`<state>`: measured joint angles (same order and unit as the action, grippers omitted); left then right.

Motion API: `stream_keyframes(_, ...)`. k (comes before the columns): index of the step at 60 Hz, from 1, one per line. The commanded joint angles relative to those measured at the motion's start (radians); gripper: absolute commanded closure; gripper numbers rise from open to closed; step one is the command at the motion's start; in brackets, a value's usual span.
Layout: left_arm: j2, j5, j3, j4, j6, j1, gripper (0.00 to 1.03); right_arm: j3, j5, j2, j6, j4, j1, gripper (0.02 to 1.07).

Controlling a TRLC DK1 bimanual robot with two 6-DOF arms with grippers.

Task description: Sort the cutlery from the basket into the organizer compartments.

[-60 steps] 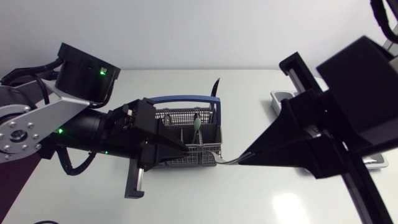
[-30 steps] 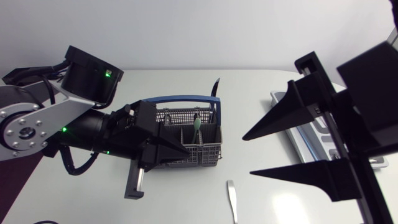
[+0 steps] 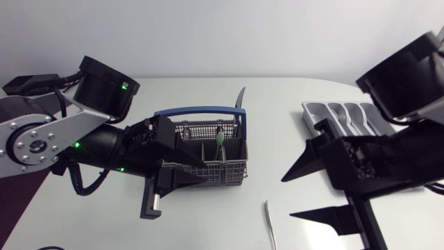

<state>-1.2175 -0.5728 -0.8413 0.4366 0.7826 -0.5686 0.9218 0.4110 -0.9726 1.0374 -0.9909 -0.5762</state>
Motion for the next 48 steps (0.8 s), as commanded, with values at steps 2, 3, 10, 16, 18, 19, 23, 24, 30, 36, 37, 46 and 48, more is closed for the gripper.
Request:
stream_keyframes(2, 0.009, 0.004, 0.039, 0.002, 0.007, 0.035, 0.30, -0.077, -0.028, -0.038, 0.096, 0.001, 0.001, 0.32)
stream_keyframes(3, 0.009, 0.004, 0.042, 0.002, 0.006, 0.038, 0.28, -0.084, -0.035, -0.043, 0.102, 0.001, -0.002, 0.32)
stream_keyframes(10, 0.026, 0.033, 0.065, 0.002, 0.014, 0.050, 0.18, -0.149, -0.107, -0.083, 0.118, 0.006, -0.083, 0.30)
stream_keyframes(16, 0.044, 0.048, 0.084, 0.002, 0.015, 0.058, 0.17, -0.207, -0.135, -0.092, 0.145, 0.031, -0.125, 0.30)
stream_keyframes(18, 0.046, 0.050, 0.090, 0.002, 0.015, 0.059, 0.17, -0.222, -0.140, -0.097, 0.154, 0.040, -0.132, 0.30)
stream_keyframes(19, 0.047, 0.051, 0.091, 0.002, 0.017, 0.059, 0.17, -0.228, -0.143, -0.098, 0.159, 0.044, -0.132, 0.30)
stream_keyframes(23, 0.047, 0.062, 0.100, 0.002, 0.017, 0.059, 0.13, -0.274, -0.167, -0.113, 0.176, 0.084, -0.151, 0.30)
stream_keyframes(24, 0.049, 0.065, 0.102, 0.002, 0.018, 0.059, 0.12, -0.285, -0.175, -0.120, 0.184, 0.097, -0.155, 0.30)
stream_keyframes(30, 0.047, 0.087, 0.120, -0.004, 0.023, 0.056, 0.09, -0.340, -0.195, -0.150, 0.211, 0.161, -0.165, 0.30)
stream_keyframes(36, 0.047, 0.110, 0.137, -0.013, 0.023, 0.044, 0.08, -0.376, -0.215, -0.179, 0.230, 0.222, -0.178, 0.32)
stream_keyframes(37, 0.047, 0.110, 0.139, -0.015, 0.023, 0.044, 0.08, -0.380, -0.215, -0.187, 0.234, 0.232, -0.182, 0.35)
stream_keyframes(46, 0.042, 0.119, 0.137, -0.021, 0.018, 0.044, 0.08, -0.403, -0.219, -0.232, 0.257, 0.305, -0.205, 0.44)
stream_keyframes(48, 0.041, 0.123, 0.134, -0.022, 0.018, 0.041, 0.08, -0.408, -0.221, -0.244, 0.268, 0.319, -0.205, 0.47)
